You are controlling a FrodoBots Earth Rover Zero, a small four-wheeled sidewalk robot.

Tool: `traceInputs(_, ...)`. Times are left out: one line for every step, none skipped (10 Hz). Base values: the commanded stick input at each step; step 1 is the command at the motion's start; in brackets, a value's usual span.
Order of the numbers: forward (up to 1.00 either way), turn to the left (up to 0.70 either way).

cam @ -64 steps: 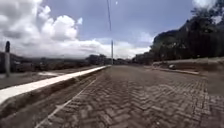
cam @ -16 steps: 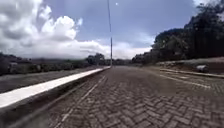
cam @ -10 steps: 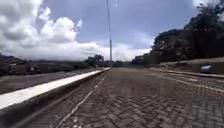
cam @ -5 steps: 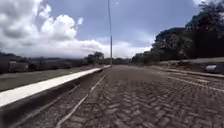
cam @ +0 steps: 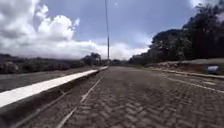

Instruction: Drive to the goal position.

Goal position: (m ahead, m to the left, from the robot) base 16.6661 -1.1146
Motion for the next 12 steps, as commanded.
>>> traceInputs(1.0,0.0)
traceInputs(1.0,0.0)
traceInputs(1.0,0.0)
traceInputs(1.0,0.0)
traceInputs(1.0,0.0)
traceInputs(1.0,0.0)
traceInputs(1.0,0.0)
traceInputs(1.0,0.0)
traceInputs(1.0,0.0)
traceInputs(1.0,0.0)
traceInputs(1.0,0.0)
traceInputs(1.0,0.0)
